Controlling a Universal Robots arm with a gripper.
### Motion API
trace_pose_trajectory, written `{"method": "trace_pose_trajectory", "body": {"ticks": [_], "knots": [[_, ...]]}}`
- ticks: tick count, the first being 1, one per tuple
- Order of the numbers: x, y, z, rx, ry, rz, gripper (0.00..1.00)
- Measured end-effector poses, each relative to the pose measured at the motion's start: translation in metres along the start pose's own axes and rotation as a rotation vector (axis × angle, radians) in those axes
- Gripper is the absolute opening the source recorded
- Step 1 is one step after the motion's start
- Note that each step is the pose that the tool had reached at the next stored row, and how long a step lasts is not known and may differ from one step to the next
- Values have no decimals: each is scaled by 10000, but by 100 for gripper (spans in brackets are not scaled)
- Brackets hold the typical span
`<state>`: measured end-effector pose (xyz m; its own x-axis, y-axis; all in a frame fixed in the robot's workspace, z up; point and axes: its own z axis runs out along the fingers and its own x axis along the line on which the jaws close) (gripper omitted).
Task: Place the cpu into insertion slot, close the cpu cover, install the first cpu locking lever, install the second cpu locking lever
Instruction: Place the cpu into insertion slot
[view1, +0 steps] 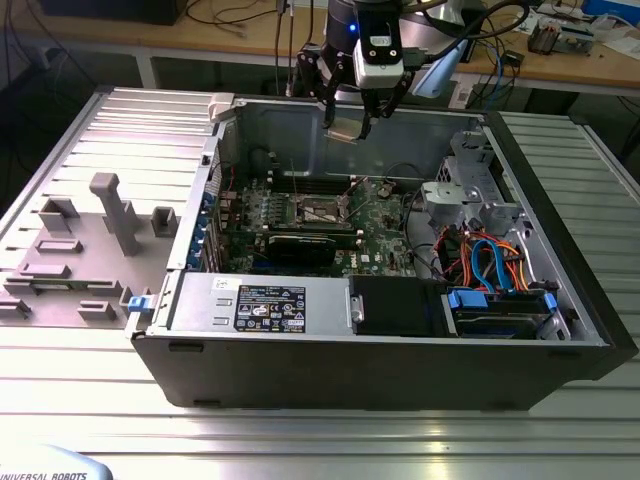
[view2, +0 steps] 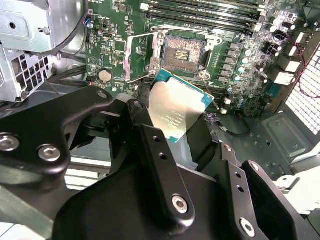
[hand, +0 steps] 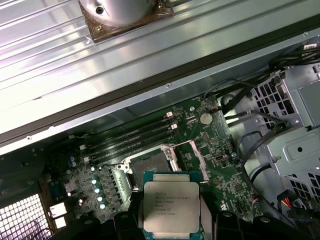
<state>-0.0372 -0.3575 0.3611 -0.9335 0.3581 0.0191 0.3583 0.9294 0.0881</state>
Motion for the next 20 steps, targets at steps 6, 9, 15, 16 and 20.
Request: {"method": "trace_pose_trajectory", "body": {"ticks": [6, 9, 15, 16, 20], "knots": [[0, 0, 0, -3, -9, 98, 54], [0, 0, 0, -8, -34, 382, 54], [0, 0, 0, -19, -85, 957, 54], [0, 0, 0, -18, -85, 959, 54], [0, 0, 1, -19, -85, 965, 54]]}}
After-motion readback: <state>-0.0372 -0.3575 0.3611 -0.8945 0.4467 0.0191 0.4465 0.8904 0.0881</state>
